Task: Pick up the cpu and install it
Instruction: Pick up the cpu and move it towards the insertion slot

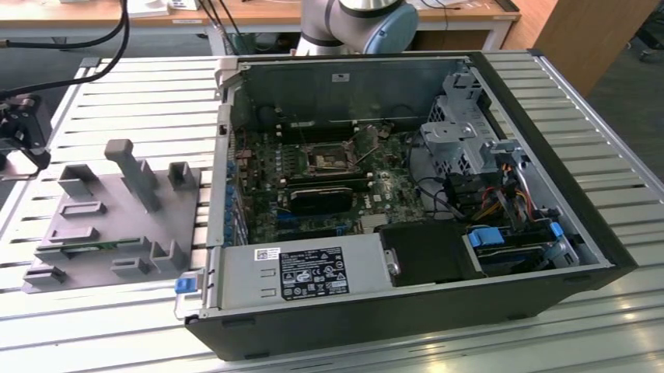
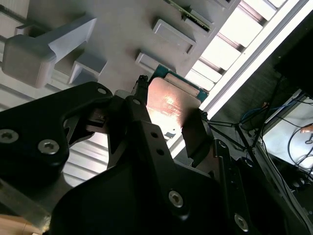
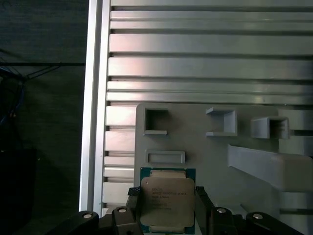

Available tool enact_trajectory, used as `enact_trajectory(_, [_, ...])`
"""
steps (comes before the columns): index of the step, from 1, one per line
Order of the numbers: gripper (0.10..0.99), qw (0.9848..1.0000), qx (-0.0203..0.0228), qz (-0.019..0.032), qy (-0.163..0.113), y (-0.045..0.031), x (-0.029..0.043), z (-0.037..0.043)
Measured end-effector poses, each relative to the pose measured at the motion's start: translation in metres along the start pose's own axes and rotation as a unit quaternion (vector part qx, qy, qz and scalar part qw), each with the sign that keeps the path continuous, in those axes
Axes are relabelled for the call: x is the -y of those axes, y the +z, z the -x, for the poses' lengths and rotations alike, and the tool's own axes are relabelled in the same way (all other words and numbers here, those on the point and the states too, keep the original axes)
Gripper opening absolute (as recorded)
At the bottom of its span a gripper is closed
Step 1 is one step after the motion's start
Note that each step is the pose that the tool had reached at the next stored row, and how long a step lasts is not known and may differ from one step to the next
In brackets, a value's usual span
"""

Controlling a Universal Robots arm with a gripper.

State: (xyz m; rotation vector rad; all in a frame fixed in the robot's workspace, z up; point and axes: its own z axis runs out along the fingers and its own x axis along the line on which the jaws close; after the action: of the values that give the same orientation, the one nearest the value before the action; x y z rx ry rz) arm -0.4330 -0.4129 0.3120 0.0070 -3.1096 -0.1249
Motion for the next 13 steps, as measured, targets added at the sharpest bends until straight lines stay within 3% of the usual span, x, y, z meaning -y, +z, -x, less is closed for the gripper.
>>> enact_trajectory(13, [0.533, 1.0000, 0.0000, 0.0000, 0.000, -0.0067, -0.0006, -0.0002])
